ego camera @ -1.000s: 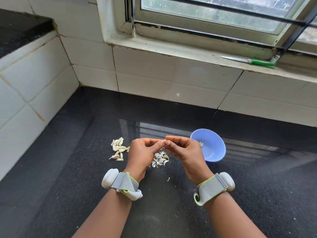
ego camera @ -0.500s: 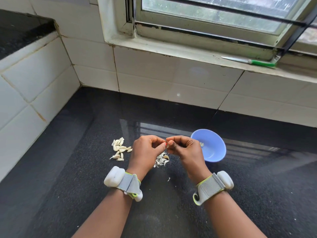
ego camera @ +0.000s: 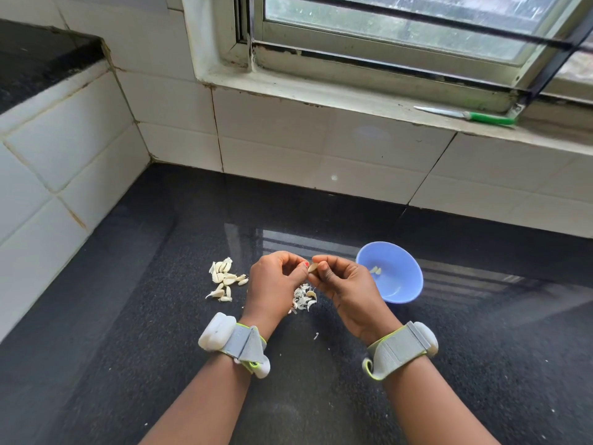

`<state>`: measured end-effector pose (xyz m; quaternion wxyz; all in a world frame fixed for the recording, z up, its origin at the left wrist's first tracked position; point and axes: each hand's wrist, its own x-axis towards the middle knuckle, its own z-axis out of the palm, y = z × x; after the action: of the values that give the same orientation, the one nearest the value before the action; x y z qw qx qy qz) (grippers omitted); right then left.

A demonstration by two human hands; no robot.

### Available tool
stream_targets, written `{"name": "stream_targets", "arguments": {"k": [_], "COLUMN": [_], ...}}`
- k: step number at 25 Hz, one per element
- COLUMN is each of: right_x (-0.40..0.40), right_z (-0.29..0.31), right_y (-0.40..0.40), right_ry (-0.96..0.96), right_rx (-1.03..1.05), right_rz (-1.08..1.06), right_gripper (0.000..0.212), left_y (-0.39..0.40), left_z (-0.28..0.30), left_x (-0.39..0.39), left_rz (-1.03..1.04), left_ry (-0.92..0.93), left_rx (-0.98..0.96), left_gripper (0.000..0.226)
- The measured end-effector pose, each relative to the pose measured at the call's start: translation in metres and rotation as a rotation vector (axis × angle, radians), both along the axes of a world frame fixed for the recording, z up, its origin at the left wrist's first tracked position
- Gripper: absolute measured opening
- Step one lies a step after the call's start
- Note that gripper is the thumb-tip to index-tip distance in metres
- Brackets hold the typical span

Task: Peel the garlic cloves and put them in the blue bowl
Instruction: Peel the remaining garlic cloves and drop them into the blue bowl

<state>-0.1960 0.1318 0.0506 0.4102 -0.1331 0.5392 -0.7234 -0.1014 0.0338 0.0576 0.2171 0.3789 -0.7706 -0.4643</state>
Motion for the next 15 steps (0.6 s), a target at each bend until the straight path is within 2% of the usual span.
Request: {"name": "stream_targets", "arguments": {"k": [4,8,15], "right_x": [0.0018,0.0016,0.0025], "right_z": [0.0027,0.0053,0.0078], "right_y": [0.0003,0.0011,0.0038], "right_ry": [-0.09,-0.079,-0.071], "right_rx": [-0.003,0.031,0.016], "right_rz": [0.008,-0.008,-0.058], "right_gripper": [0.015,0.014,0.017], "left_y": [0.0001,0.0022,-0.001], "left_z": [-0.0012,-0.0023,-0.0014], "left_x": [0.0011,0.0002,0.0053], "left_rz": [0.029,0.029,0.001], "left_ry": [0.017,0.03,0.096], "left_rx": [-0.012,-0.008,0.117], "left_gripper": [0.008,0.008,0.007]}}
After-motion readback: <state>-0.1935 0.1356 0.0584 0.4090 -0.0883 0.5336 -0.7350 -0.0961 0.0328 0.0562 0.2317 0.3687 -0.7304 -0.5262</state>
